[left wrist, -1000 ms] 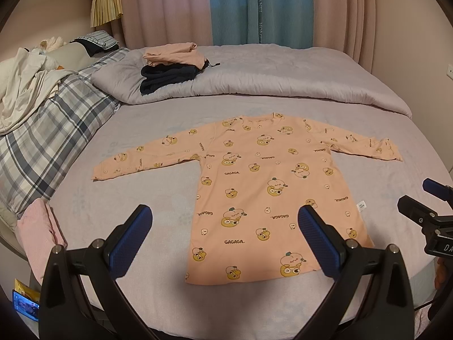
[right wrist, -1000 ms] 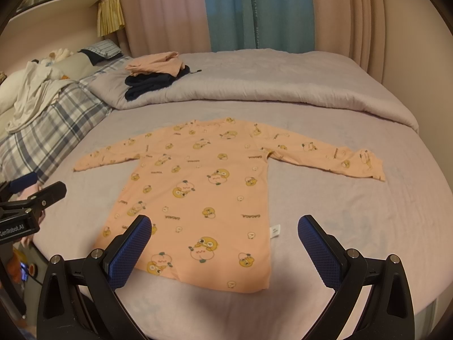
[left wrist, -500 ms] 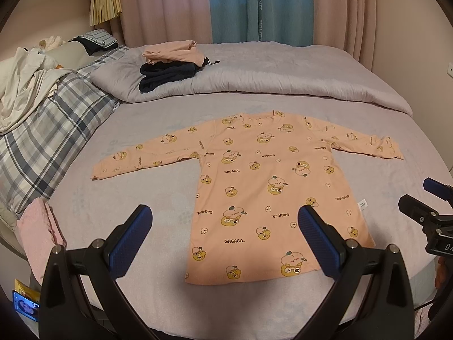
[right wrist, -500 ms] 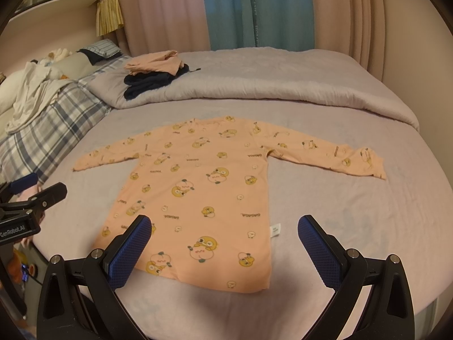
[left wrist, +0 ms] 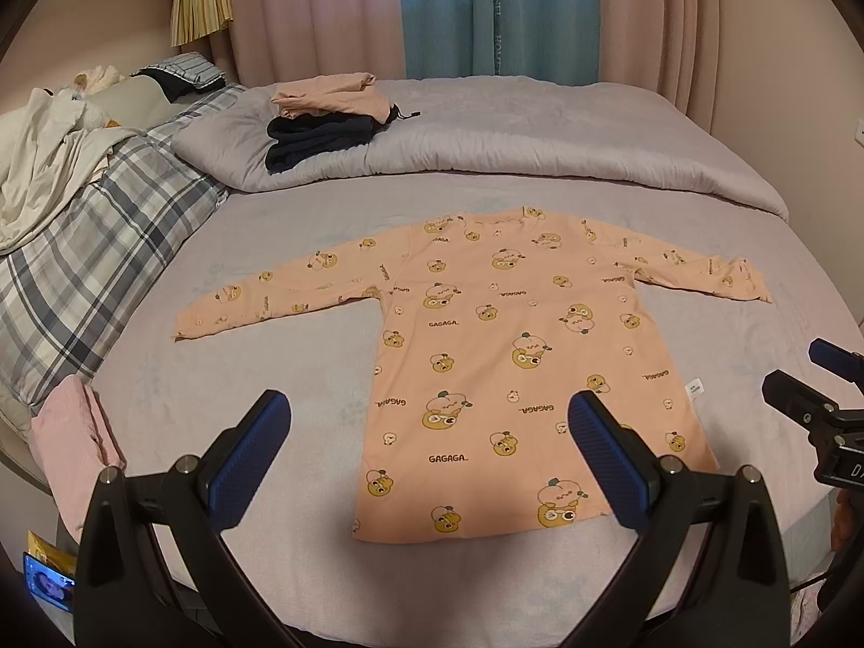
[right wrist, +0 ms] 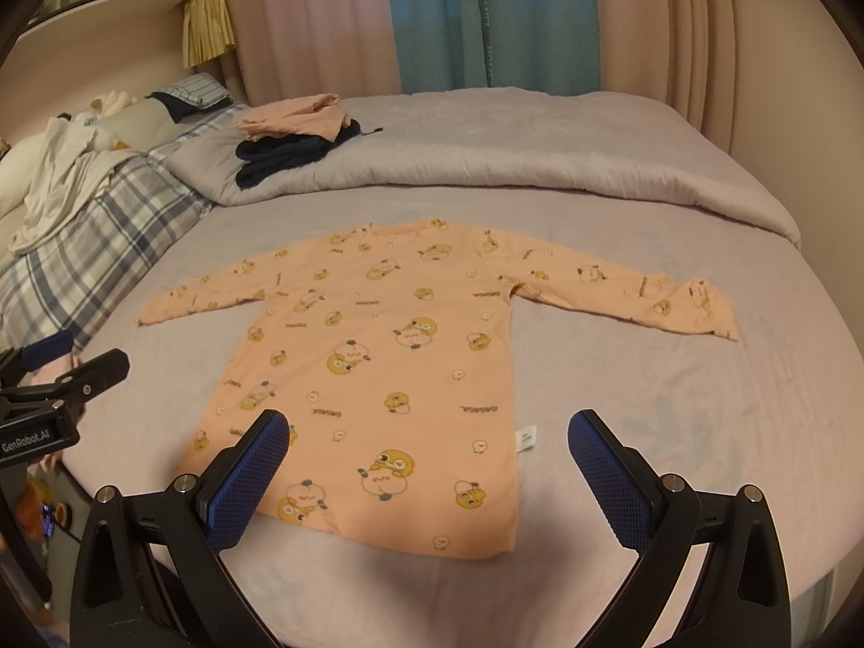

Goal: Fold small clothes

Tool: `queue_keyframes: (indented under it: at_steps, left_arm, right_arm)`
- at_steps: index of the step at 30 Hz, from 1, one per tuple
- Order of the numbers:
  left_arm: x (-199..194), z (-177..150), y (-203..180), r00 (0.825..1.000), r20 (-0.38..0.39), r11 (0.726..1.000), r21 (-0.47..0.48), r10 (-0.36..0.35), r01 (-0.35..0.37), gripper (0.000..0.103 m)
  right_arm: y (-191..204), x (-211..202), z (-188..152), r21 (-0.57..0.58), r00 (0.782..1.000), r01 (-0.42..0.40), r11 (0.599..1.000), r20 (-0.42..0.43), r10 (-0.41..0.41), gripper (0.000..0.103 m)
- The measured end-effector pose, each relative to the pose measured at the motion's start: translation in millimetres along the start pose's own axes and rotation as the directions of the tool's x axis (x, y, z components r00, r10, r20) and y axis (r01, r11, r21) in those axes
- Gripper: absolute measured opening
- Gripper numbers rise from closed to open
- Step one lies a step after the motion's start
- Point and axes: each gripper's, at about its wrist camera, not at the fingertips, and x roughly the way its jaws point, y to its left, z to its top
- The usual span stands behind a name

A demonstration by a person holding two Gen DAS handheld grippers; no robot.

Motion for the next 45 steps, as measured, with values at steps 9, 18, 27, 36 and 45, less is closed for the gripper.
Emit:
queue_keyframes:
  at_steps: [9,18,27,36,45]
  left_arm:
    - [40,-4,8,0.995,-0.046,0.994,-0.079,-0.084,0.080,0.103]
    - [131,8,-17,0.944,-0.164,0.943,-0.223,-0.287,0.248,0.103]
    - [190,49,-41,0.919,-0.180,0.914,-0.280,-0.350,0.293,0.103]
    - [225,81,-52,0.915,-0.164,0.907,-0.279,-0.368,0.315,0.102]
    - [236,85,-37,0.923,-0.173,0.911,-0.301,-0.344,0.284,0.102]
  right_arm:
    - [-37,22,-13,0.162,0.996,-0.090,0.983,-0.010,0.093,0.102]
    - [-149,76,-44,0.472,0.998,-0.057,0.880,-0.006,0.068,0.102]
    - [-249,122,-35,0.735,0.996,-0.083,0.673,0.075,0.042,0.102]
    - [-296,139,-22,0.810,0.981,-0.142,0.569,0.192,-0.029,0.086]
    - [-314,120,-40,0.849,0.976,-0.116,0.515,0.193,-0.098,0.007]
